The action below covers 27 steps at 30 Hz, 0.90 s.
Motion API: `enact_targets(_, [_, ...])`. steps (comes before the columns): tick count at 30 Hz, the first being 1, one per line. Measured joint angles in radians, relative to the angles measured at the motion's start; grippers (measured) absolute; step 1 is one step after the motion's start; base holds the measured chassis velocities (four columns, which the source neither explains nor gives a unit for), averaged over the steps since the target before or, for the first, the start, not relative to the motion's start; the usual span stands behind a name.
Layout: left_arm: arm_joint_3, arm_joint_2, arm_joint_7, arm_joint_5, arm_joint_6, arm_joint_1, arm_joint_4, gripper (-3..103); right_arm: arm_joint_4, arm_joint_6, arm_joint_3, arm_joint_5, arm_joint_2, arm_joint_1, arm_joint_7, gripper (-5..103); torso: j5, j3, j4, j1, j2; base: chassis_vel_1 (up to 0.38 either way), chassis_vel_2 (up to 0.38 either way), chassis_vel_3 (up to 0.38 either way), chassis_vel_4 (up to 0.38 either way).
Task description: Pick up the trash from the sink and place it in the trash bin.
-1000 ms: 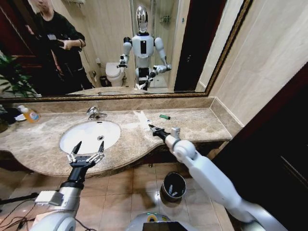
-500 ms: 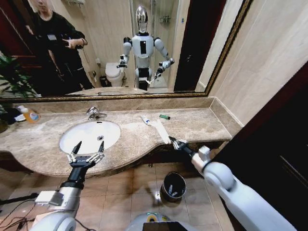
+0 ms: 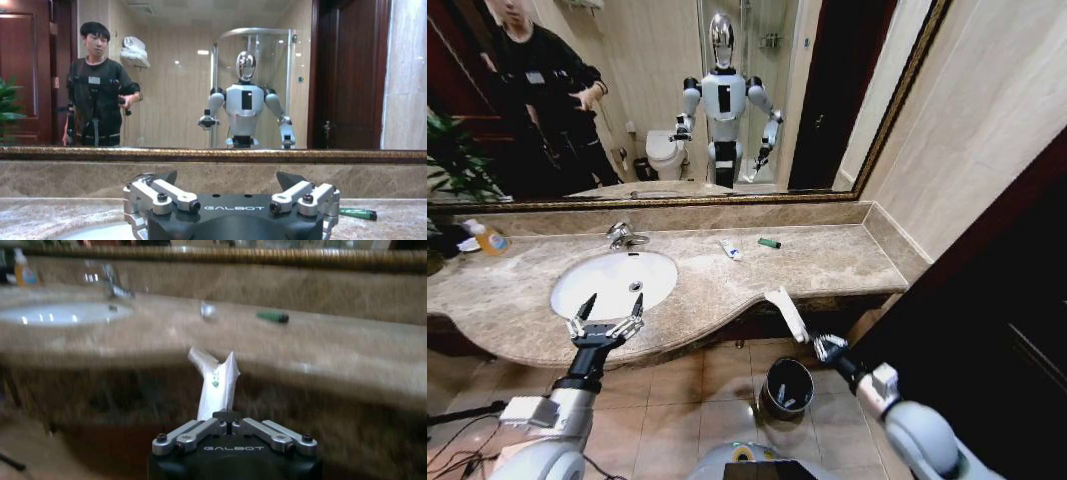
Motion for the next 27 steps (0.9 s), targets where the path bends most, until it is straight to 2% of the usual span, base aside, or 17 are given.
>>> enact_targets(2, [0.000, 0.000, 0.000, 0.000, 0.000, 0.000, 0.000, 100, -0.106, 0.054, -0.026, -0.045, 0.042, 0.021, -0.018, 0, 0.0006, 0.000, -0.0002, 0.000, 0.000, 0.000, 0.000, 0.000, 0.000])
enact_targets(3, [0.000, 0.000, 0.000, 0.000, 0.000, 0.000, 0.000, 100, -0.106, 0.054, -0.026, -0.045, 0.042, 0.021, -0.018, 0, 0.0006, 0.000, -0.0002, 0.000, 0.000, 0.000, 0.000, 0.000, 0.000])
enact_targets(7, [0.000, 0.000, 0.000, 0.000, 0.000, 0.000, 0.000, 100, -0.328, 0.068, -0.086, -0.102, 0.128, 0.145, -0.017, 0, 0.0003, 0.000, 0.0000, 0.000, 0.000, 0.000, 0.000, 0.000, 0.000])
enact_targets(8, [0.000, 0.000, 0.000, 0.000, 0.000, 0.000, 0.000, 100, -0.328, 0.068, -0.086, -0.102, 0.128, 0.145, -0.017, 0, 0.0003, 0.000, 0.0000, 0.000, 0.000, 0.000, 0.000, 0.000, 0.000])
enact_targets(11, [0.000, 0.000, 0.000, 0.000, 0.000, 0.000, 0.000, 100, -0.546, 0.097, -0.109, -0.178, 0.207, 0.261, -0.015, 0, 0.0008, 0.000, 0.0003, 0.000, 0.000, 0.000, 0.000, 0.000, 0.000])
enact_targets(13, [0.000, 0.000, 0.000, 0.000, 0.000, 0.000, 0.000, 100, -0.550, 0.098, -0.110, -0.180, 0.209, 0.263, -0.015, 0, 0.0007, 0.000, 0.0003, 0.000, 0.000, 0.000, 0.000, 0.000, 0.000])
enact_targets(16, [0.000, 0.000, 0.000, 0.000, 0.000, 0.000, 0.000, 100, -0.698, 0.121, -0.121, -0.202, 0.258, 0.333, -0.015, 0, 0.0000, 0.000, 0.0002, 0.000, 0.000, 0.000, 0.000, 0.000, 0.000])
enact_targets(27, [0.000, 0.000, 0.000, 0.000, 0.000, 0.000, 0.000, 100, -0.952, 0.195, -0.122, -0.228, 0.317, 0.445, -0.016, 0, 0.0003, 0.000, 0.0000, 0.000, 0.000, 0.000, 0.000, 0.000, 0.000])
